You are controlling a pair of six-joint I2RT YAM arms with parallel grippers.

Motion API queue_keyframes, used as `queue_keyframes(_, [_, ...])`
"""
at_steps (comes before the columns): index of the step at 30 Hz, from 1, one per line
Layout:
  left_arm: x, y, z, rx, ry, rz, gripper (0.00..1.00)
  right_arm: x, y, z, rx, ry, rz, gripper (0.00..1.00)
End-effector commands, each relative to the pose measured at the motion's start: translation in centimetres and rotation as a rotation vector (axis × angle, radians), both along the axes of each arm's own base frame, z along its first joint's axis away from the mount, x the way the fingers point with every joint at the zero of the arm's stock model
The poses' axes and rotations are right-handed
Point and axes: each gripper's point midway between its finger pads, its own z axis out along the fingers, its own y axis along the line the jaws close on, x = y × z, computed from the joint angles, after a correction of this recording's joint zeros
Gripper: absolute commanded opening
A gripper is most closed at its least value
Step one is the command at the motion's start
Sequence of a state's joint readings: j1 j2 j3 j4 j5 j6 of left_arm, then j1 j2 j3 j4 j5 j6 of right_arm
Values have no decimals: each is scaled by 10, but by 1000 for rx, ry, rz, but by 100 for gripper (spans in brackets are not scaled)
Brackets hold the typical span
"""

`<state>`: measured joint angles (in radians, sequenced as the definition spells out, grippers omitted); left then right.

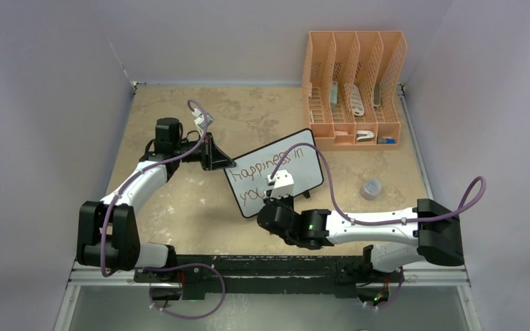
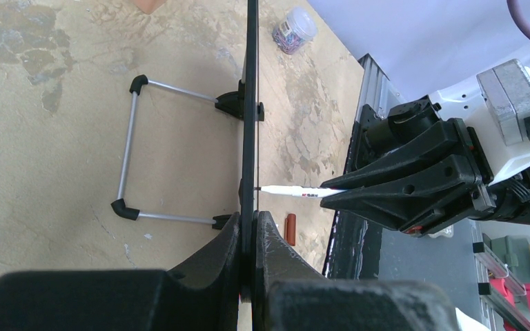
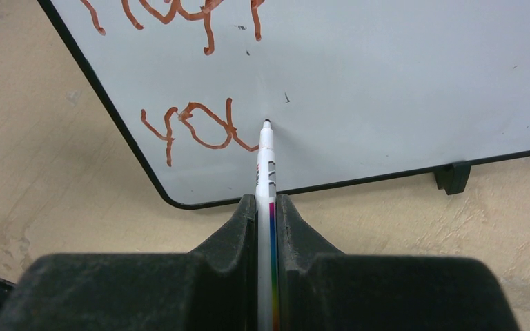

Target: Write a sentence on the whiteboard

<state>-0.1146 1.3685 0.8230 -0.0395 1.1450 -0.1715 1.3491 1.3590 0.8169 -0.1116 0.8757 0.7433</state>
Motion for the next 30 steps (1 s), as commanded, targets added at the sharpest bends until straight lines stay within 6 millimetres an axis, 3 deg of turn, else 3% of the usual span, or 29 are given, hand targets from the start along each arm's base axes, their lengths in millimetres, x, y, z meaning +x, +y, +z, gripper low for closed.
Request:
queue_keyframes(1, [4, 1, -18, 57, 30, 34, 0, 13, 8, 38, 96, -77, -38, 0])
queue_keyframes(12, [4, 1, -18, 57, 30, 34, 0, 18, 8, 43, 98, -99, -45, 0])
queue_keyframes(30, [4, 1, -17, 57, 26, 34, 0, 9, 1, 17, 61, -17, -42, 0])
